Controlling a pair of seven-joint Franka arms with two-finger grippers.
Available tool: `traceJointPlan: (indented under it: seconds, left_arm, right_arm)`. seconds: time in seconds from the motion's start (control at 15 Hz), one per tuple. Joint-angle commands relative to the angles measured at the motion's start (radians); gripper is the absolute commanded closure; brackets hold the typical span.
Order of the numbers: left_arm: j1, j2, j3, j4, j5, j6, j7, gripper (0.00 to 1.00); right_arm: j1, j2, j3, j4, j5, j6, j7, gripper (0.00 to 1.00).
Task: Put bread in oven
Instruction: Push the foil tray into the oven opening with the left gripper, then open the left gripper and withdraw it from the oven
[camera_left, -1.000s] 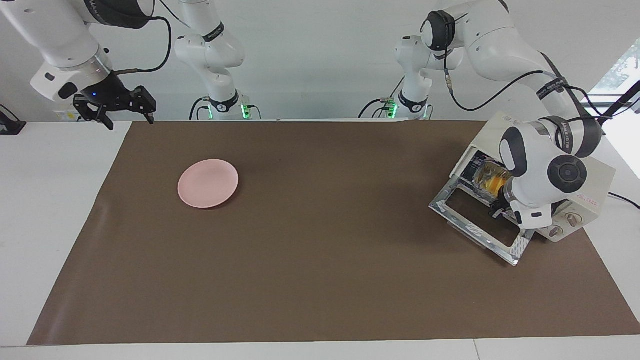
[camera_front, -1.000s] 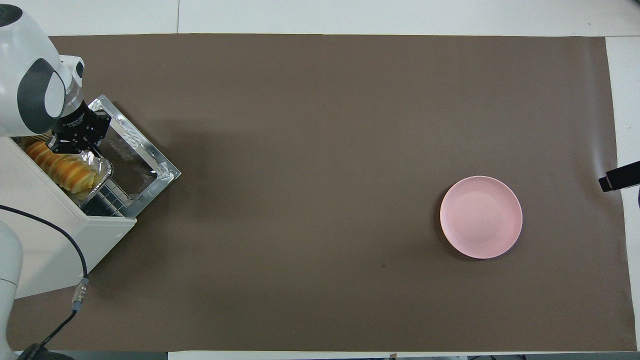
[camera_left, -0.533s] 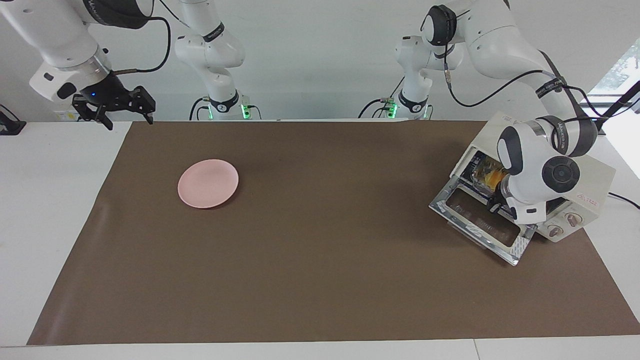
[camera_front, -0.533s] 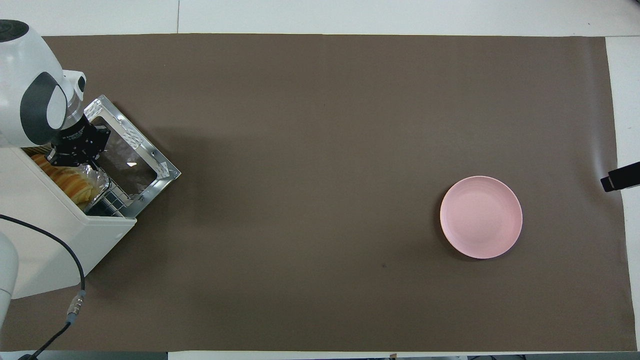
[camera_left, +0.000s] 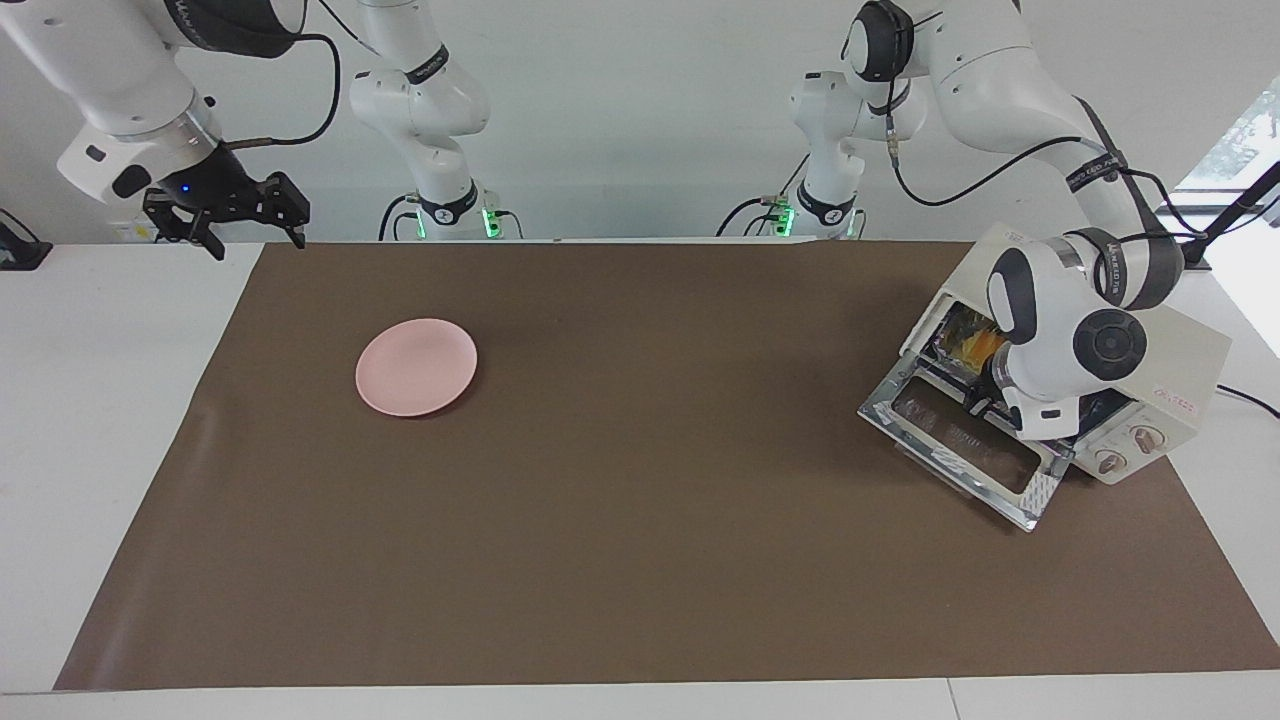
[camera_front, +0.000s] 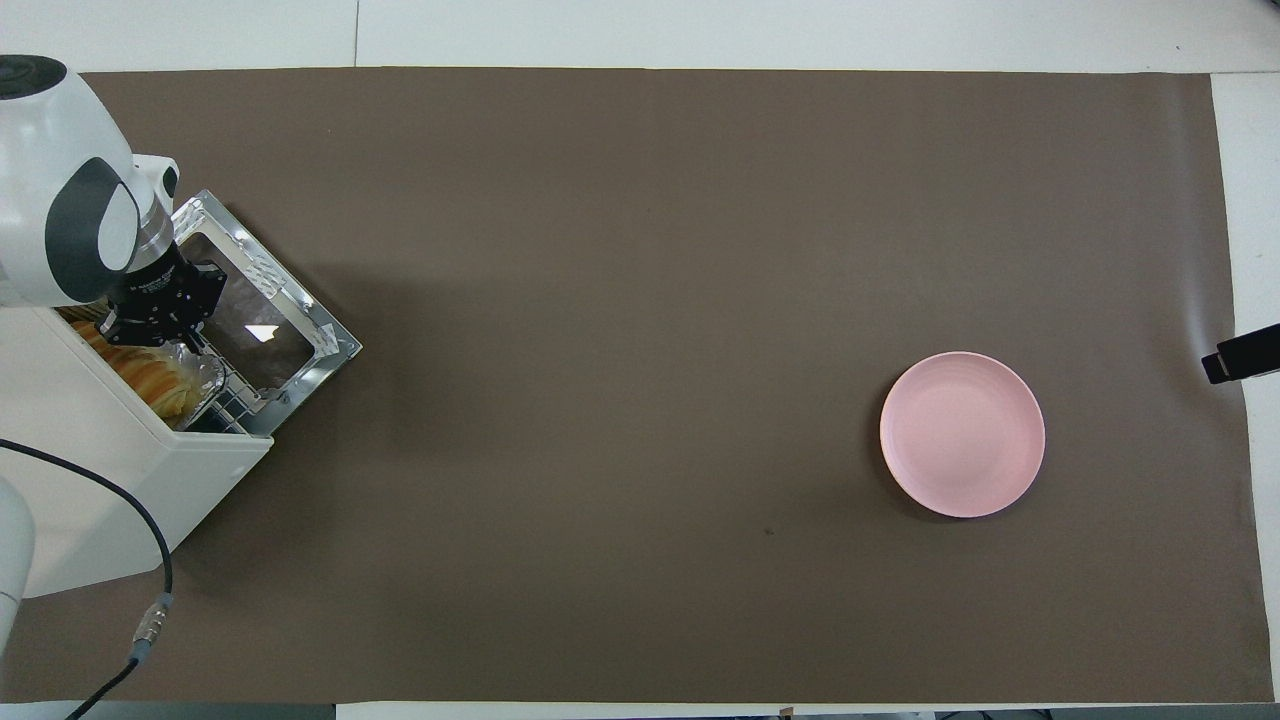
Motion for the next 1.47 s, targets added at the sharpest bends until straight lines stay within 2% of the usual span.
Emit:
traceJointPlan:
  seconds: [0.0, 0.07, 0.13, 0.2, 0.27, 0.47, 0.73, 0.87, 1.0, 1.13, 1.27, 1.4]
  left_arm:
    - [-0.010, -0.039, 0.003, -0.051, 0.024, 0.034, 0.008, 1.00]
    - [-0.005, -0.039, 0.003, -0.051, 0.029, 0.054, 0.016, 1.00]
    - [-0.001, -0.039, 0.003, -0.051, 0.030, 0.078, 0.040, 0.71]
    - [0.001, -0.038, 0.003, -0.049, 0.030, 0.095, 0.054, 0.07]
    - [0.001, -0.038, 0.003, -0.049, 0.030, 0.112, 0.056, 0.00]
    - [-0.002, -0.039, 0.003, -0.038, 0.032, 0.149, 0.095, 0.00]
    - [-0.019, -0.055, 0.000, -0.003, 0.067, 0.148, 0.245, 0.00]
    - [-0.053, -0.069, 0.000, 0.028, 0.067, 0.152, 0.281, 0.00]
    - [-0.063, -0.084, 0.002, 0.067, 0.053, 0.224, 0.272, 0.00]
    - [-0.065, -0.137, -0.001, 0.033, -0.026, 0.238, 0.276, 0.00]
    - [-0.068, -0.215, -0.006, 0.037, -0.046, 0.221, 0.289, 0.00]
    - [-0.070, -0.295, -0.009, 0.045, -0.042, 0.090, 0.420, 0.00]
  right_arm:
    - [-0.010, -0.022, 0.007, -0.025, 0.010, 0.001, -0.008, 0.00]
    - [-0.010, -0.022, 0.007, -0.025, 0.010, 0.001, -0.006, 0.00]
    - [-0.010, -0.023, 0.007, -0.025, 0.010, 0.001, -0.008, 0.00]
    - [-0.010, -0.022, 0.007, -0.025, 0.010, 0.001, -0.008, 0.00]
    - [-0.010, -0.022, 0.007, -0.025, 0.010, 0.001, -0.008, 0.00]
    - [-0.010, -0.023, 0.007, -0.025, 0.010, 0.002, -0.008, 0.00]
    - [-0.010, -0.022, 0.007, -0.025, 0.010, 0.002, -0.006, 0.00]
    - [-0.010, -0.023, 0.007, -0.025, 0.010, 0.001, -0.006, 0.00]
    - [-0.010, -0.023, 0.007, -0.025, 0.010, 0.001, -0.008, 0.00]
    - [-0.010, -0.022, 0.007, -0.025, 0.010, 0.001, -0.008, 0.00]
    - [-0.010, -0.023, 0.007, -0.025, 0.010, 0.001, -0.006, 0.00]
    - [-0.010, -0.022, 0.007, -0.025, 0.010, 0.001, -0.008, 0.00]
